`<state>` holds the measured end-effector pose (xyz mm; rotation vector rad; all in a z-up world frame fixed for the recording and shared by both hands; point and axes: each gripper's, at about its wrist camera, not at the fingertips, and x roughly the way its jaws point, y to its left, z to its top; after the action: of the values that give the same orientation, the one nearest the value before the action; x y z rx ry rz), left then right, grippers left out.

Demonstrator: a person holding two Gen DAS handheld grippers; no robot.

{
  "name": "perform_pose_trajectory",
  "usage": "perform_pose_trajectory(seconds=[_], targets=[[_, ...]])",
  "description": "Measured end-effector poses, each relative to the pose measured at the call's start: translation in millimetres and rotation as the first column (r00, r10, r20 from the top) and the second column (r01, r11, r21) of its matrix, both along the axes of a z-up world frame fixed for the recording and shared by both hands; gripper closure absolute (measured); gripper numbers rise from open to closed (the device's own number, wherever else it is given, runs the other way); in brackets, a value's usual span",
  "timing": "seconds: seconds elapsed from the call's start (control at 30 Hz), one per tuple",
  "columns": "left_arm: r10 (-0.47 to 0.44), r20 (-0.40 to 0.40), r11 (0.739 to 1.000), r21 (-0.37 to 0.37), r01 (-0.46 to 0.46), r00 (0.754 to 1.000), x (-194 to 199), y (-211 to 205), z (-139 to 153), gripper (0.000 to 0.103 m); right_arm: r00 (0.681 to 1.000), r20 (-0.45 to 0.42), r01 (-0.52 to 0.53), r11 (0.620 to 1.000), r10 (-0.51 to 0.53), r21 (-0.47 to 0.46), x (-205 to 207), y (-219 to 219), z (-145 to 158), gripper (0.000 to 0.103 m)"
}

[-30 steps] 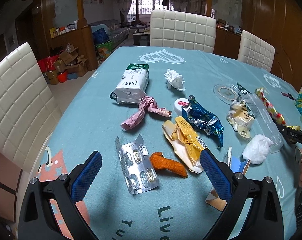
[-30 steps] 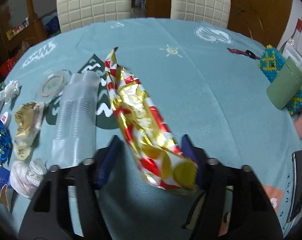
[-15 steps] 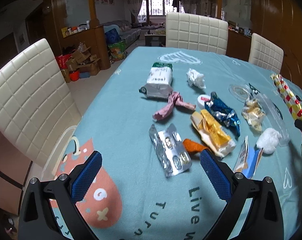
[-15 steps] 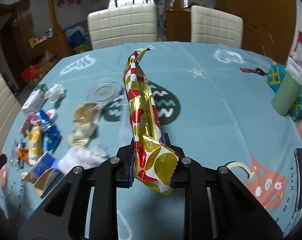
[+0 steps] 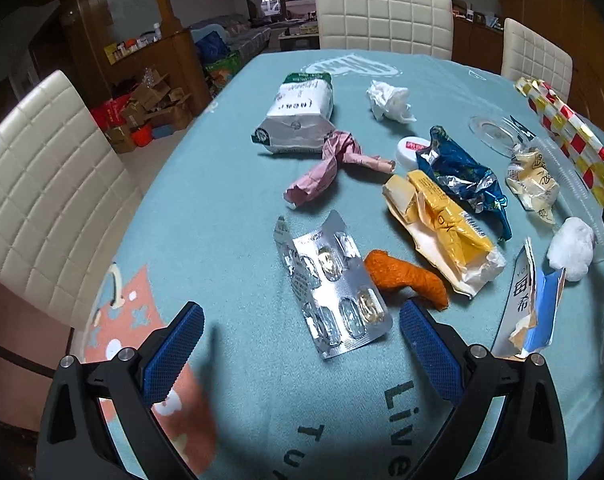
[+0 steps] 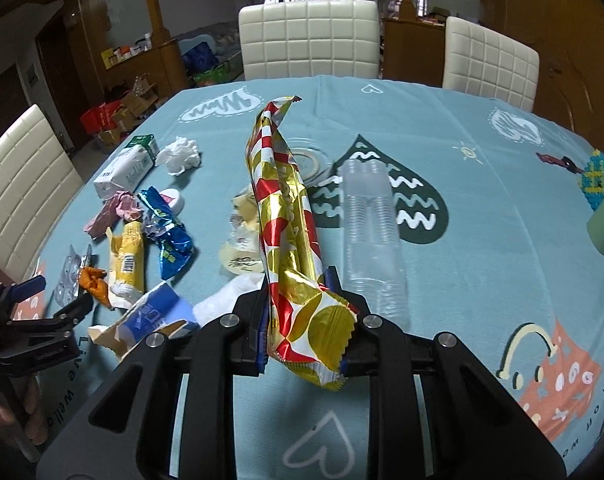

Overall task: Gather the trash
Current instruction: 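Lift the candy wrapper with the right gripper while the left grasps the silver blister pack, then carry both items to the clear bin and release them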

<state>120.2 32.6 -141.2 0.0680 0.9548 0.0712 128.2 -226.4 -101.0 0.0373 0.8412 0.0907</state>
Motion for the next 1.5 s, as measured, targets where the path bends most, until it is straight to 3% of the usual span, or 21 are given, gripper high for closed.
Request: perform_pose_trajectory(seconds=[0.07, 0.13, 0.2, 0.23, 0.27, 0.5, 0.8, 1.0, 1.23, 1.43, 1.5], targets=[[-0.014, -0.018, 0.999, -0.04, 0.014, 1.0, 0.1, 5.0, -1.7, 0.008, 1.0, 0.005, -0.017, 1.0, 0.017, -0.009, -0.1, 7.9, 1.3, 0.078], [-0.017, -0.008, 0.999, -0.034, 0.017, 1.0, -2.8, 8.3, -0.6, 0.023, 0.999, 0.007, -0.033, 0.999, 0.033, -0.016, 0.0, 14.1, 2.4, 0.078], [-0.031, 0.006, 0.997, -0.066, 0.031, 1.0, -6.1, 13.0, 2.4, 0.058, 0.999, 0.008, -0.049, 0.999, 0.049, -0.019, -0.8, 22.2, 3.5, 0.078], [-0.023, 0.013, 0.998, -0.06, 0.024, 1.0, -7.7, 16.2, 4.5, 0.069, 0.998, 0.008, -0.056, 0.998, 0.056, -0.02, -0.8, 25.6, 4.0, 0.078], [-0.026, 0.015, 0.998, -0.06, 0.027, 1.0, -8.1, 16.7, 5.3, 0.073, 0.998, 0.008, -0.065, 0.998, 0.065, -0.021, -1.2, 30.7, 4.8, 0.078], [-0.055, 0.032, 0.991, -0.117, 0.059, 0.998, -18.1, 25.9, 11.8, 0.076, 0.992, 0.031, -0.121, 0.991, 0.122, -0.051, -10.8, 60.2, 14.7, 0.078], [0.019, 0.089, 0.992, -0.122, -0.008, 0.996, -35.9, 69.0, 34.4, 0.076, 0.968, 0.035, -0.246, 0.967, 0.249, -0.07, -14.2, 118.6, 25.0, 0.078], [0.105, 0.095, 0.988, -0.12, -0.094, 0.99, -42.7, 112.4, 38.4, 0.076, 0.924, 0.023, -0.377, 0.92, 0.381, -0.105, -17.9, 182.0, 25.1, 0.078], [0.203, 0.084, 0.976, -0.098, -0.195, 0.975, -45.8, 160.4, 33.6, 0.075, 0.84, -0.015, -0.538, 0.828, 0.543, -0.156, -21.0, 261.1, 17.0, 0.078], [0.263, 0.077, 0.963, -0.09, -0.256, 0.962, -46.9, 191.9, 29.2, 0.073, 0.79, -0.001, -0.604, 0.778, 0.613, -0.173, -19.8, 308.2, 18.3, 0.078], [0.265, 0.081, 0.961, -0.099, -0.257, 0.961, -46.3, 197.8, 28.4, 0.067, 0.783, -0.007, -0.614, 0.771, 0.622, -0.168, -17.0, 317.1, 16.7, 0.077]])
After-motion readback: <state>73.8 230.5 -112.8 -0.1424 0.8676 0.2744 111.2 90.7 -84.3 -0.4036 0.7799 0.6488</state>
